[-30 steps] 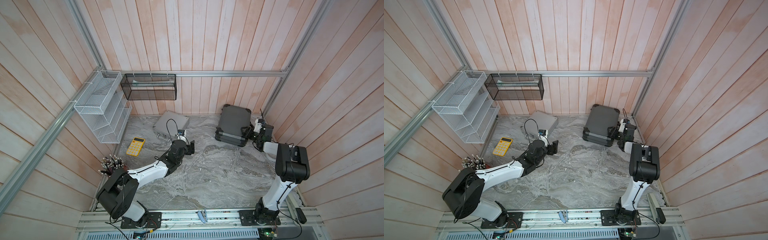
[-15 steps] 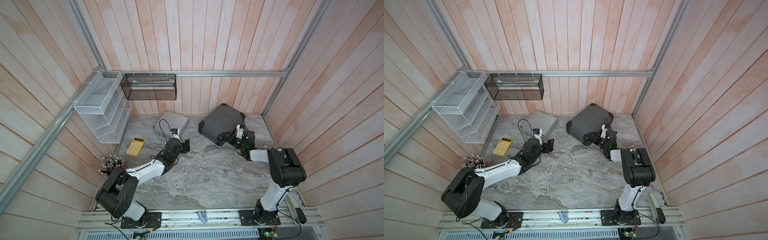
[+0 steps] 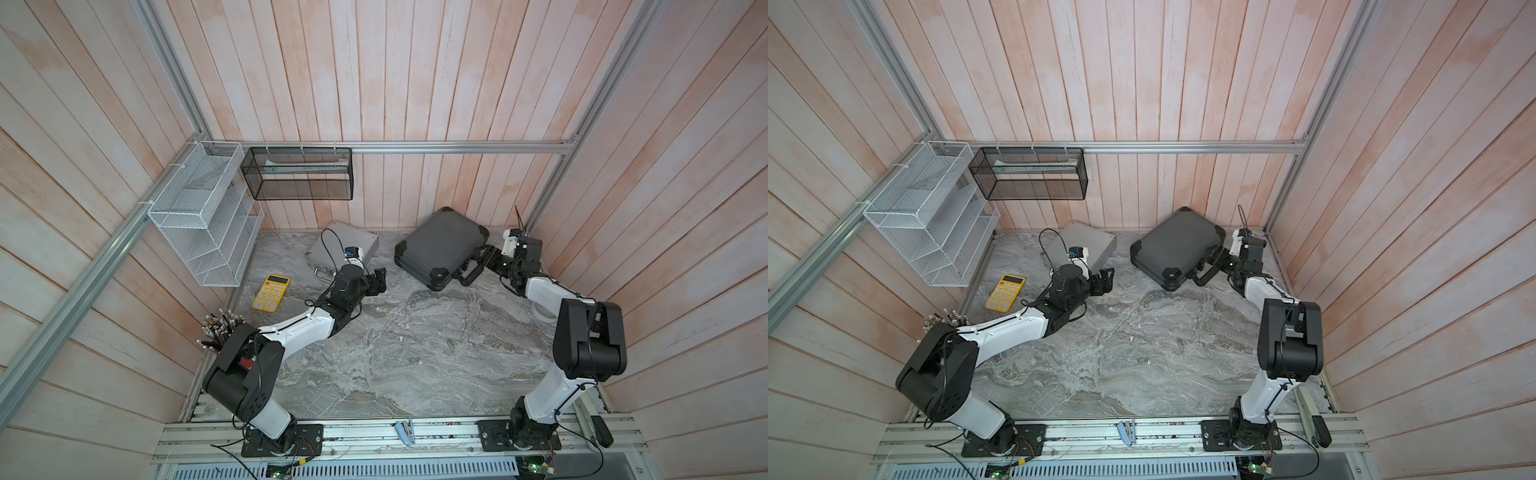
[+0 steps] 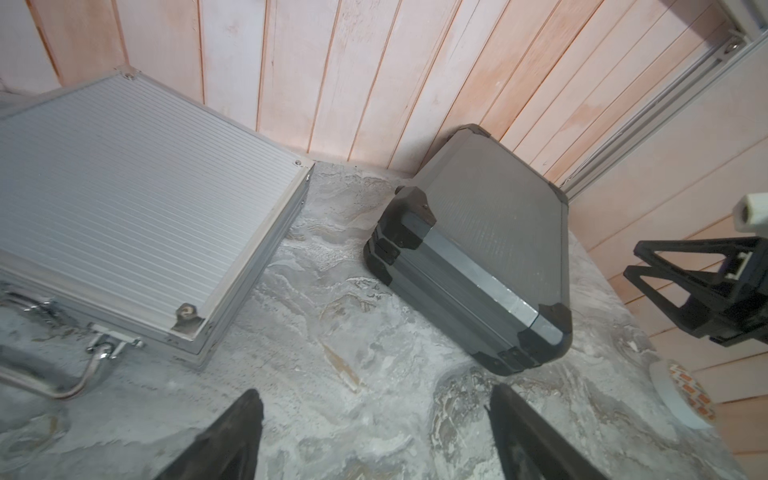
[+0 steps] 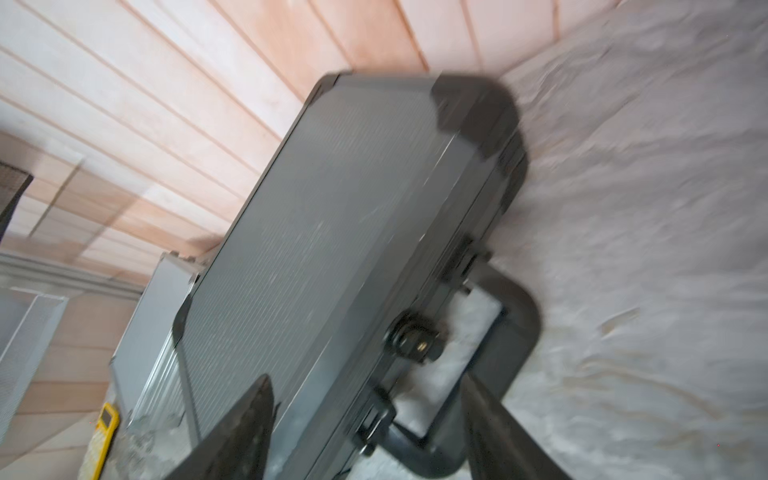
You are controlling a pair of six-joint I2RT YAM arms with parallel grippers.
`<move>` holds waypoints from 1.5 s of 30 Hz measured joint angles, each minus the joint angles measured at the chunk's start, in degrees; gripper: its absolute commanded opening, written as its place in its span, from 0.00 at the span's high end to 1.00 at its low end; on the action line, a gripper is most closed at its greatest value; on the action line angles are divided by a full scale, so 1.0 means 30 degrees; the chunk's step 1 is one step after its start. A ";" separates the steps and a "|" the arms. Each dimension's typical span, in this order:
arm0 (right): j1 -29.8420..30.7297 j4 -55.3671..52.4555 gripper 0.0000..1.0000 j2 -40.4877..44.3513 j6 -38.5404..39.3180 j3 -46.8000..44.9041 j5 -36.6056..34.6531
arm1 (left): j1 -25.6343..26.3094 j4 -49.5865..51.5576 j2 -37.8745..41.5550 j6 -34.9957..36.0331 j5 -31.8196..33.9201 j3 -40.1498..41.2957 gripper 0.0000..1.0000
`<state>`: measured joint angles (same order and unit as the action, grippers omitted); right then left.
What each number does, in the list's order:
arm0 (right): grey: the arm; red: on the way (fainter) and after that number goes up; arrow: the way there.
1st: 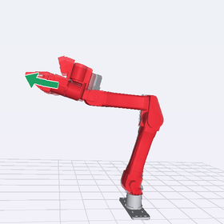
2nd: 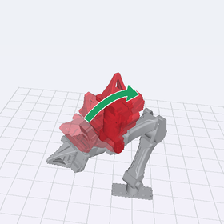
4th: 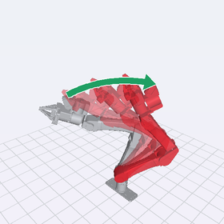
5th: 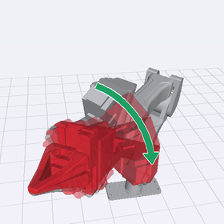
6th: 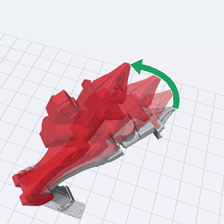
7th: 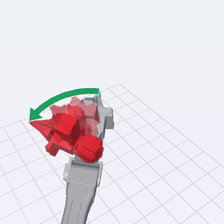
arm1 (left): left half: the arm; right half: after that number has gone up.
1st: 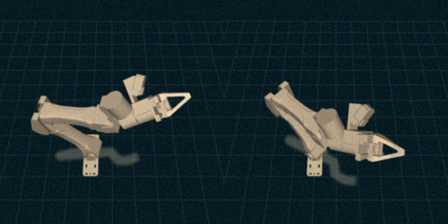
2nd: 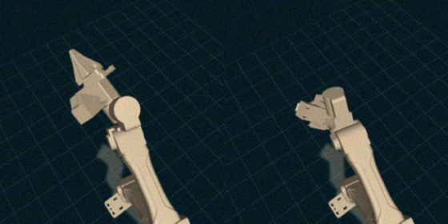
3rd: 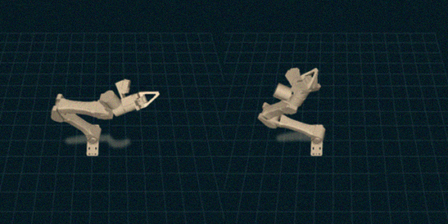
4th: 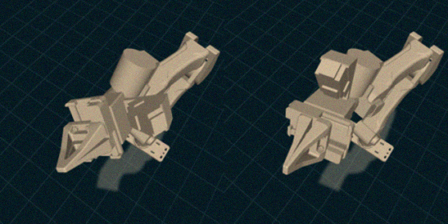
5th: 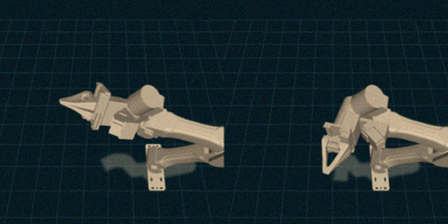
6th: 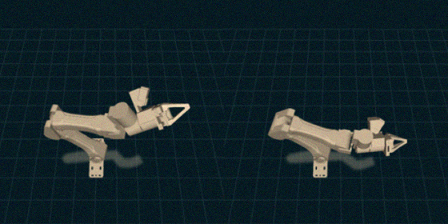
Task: Open the poker set cases
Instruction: Move the poker set case to the center of the board.
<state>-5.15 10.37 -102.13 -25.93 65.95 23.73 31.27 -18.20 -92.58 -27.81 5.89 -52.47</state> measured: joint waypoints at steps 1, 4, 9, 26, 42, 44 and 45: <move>-0.0255 -0.0474 0.28 -0.0517 0.0561 0.0976 0.0066 | 0.0015 0.0160 -0.0372 -0.0248 -0.0124 -0.0423 0.11; -0.0765 -0.1348 0.27 -0.2514 0.1909 0.3796 0.0619 | 0.0124 0.0816 -0.1581 -0.0845 -0.0342 -0.1836 0.09; -0.1654 -0.2106 0.26 -0.5872 0.3169 0.7373 0.2506 | 0.0707 0.2055 -0.3264 -0.1399 -0.0335 -0.4175 0.08; -0.2404 -0.3694 0.24 -1.5657 0.5544 1.9802 0.8094 | 0.0576 0.3650 -0.9143 -0.2900 -0.1086 -1.0520 0.06; -0.2368 -0.7417 0.30 -1.6604 0.9369 2.1609 1.2203 | -0.1107 0.4364 -1.3981 -0.3789 -0.3053 -1.6560 0.05; -0.2331 -0.8167 0.31 -1.6342 1.0258 2.1362 1.2488 | -0.1260 0.4481 -1.4433 -0.3767 -0.3606 -1.7282 0.05; -0.2295 -0.8459 0.31 -1.6196 1.0739 2.1216 1.2582 | -0.1282 0.4481 -1.4571 -0.3767 -0.3869 -1.7471 0.05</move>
<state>-12.03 -15.00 -150.71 6.28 129.60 61.47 27.42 -4.75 -136.29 -39.11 -5.72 -104.88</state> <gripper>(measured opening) 0.699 0.950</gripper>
